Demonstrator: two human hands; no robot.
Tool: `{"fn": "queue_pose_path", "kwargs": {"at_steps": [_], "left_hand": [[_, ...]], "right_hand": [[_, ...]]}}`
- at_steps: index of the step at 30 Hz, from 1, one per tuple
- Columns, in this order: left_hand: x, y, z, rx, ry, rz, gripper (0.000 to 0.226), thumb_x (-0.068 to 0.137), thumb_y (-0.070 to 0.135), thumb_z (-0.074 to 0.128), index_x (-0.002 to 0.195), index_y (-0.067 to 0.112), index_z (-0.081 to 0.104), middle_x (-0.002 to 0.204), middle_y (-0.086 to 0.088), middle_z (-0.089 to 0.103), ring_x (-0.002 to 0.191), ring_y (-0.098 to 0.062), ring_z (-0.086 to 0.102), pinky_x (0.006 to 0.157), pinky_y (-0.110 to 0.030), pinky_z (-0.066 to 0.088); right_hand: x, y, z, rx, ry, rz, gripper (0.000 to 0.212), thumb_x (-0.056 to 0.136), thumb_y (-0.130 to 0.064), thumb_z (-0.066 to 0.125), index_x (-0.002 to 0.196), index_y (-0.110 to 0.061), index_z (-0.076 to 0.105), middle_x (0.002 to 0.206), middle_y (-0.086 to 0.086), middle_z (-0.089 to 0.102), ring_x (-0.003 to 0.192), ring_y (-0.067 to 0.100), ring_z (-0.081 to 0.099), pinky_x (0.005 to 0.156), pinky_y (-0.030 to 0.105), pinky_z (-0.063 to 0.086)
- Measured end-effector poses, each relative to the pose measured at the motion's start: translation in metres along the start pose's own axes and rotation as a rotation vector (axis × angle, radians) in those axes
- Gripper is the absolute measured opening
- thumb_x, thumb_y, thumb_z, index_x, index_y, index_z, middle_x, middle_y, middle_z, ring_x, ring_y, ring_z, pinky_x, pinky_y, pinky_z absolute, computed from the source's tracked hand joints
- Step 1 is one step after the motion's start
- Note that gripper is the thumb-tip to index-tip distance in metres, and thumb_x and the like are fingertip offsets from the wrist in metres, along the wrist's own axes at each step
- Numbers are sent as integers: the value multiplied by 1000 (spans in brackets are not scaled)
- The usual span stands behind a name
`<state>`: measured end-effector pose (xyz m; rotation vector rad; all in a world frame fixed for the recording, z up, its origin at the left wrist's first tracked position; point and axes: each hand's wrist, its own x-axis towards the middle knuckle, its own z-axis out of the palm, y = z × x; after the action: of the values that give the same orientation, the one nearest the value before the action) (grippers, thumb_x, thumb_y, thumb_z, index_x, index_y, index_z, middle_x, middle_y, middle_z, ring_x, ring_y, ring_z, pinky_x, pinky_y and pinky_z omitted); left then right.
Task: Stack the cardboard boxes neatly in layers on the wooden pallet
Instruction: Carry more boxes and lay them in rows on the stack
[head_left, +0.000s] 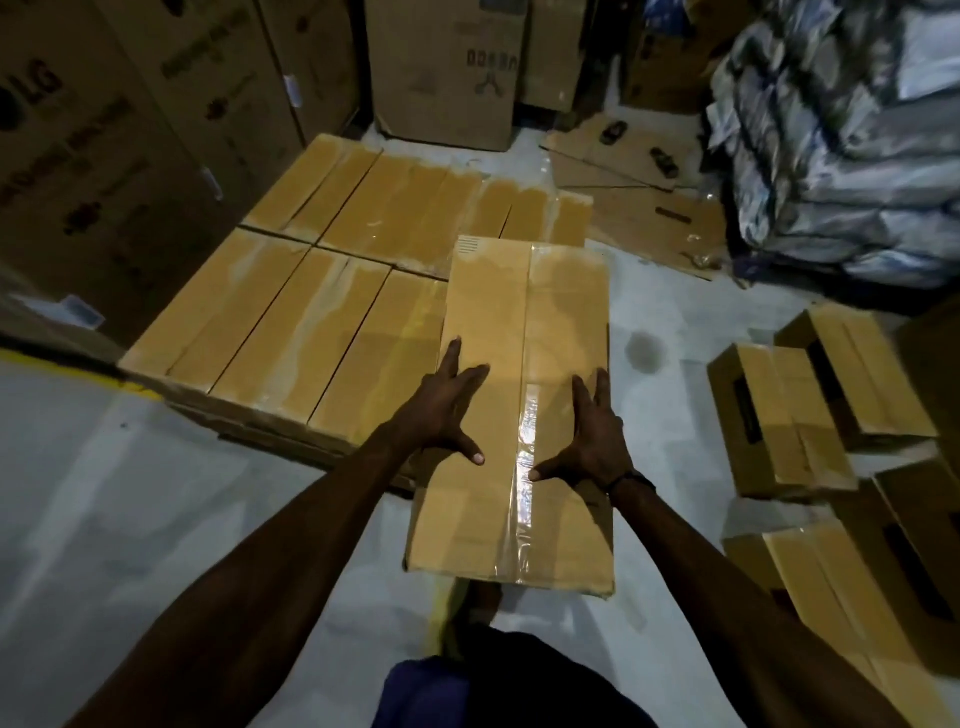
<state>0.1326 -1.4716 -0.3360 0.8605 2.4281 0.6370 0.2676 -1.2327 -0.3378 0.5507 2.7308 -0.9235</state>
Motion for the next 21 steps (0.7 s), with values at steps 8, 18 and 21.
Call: {"fn": "queue_pose_path", "kwargs": {"at_steps": [8, 18, 21], "left_hand": [[84, -45, 10, 18, -94, 74, 148, 43, 69, 93, 164, 26, 19, 166, -7, -32, 156, -39, -5, 120, -67, 21], [176, -122, 32, -29, -184, 132, 145, 47, 58, 97, 163, 18, 21, 165, -17, -30, 155, -39, -13, 122, -56, 15], [205, -144, 41, -50, -233, 113, 146, 45, 51, 100, 164, 21, 19, 165, -12, -33, 155, -37, -10, 123, -49, 15]], "right_hand": [[71, 14, 21, 21, -52, 69, 174, 22, -66, 97, 164, -18, 10, 170, 8, -17, 150, 47, 25, 116, 65, 31], [162, 47, 90, -48, 23, 157, 127, 71, -30, 94, 163, -28, 6, 170, 2, -17, 133, 55, 43, 106, 60, 46], [186, 64, 118, -41, 74, 124, 116, 76, -17, 88, 164, -19, 13, 170, 12, -13, 138, 55, 40, 109, 63, 43]]}}
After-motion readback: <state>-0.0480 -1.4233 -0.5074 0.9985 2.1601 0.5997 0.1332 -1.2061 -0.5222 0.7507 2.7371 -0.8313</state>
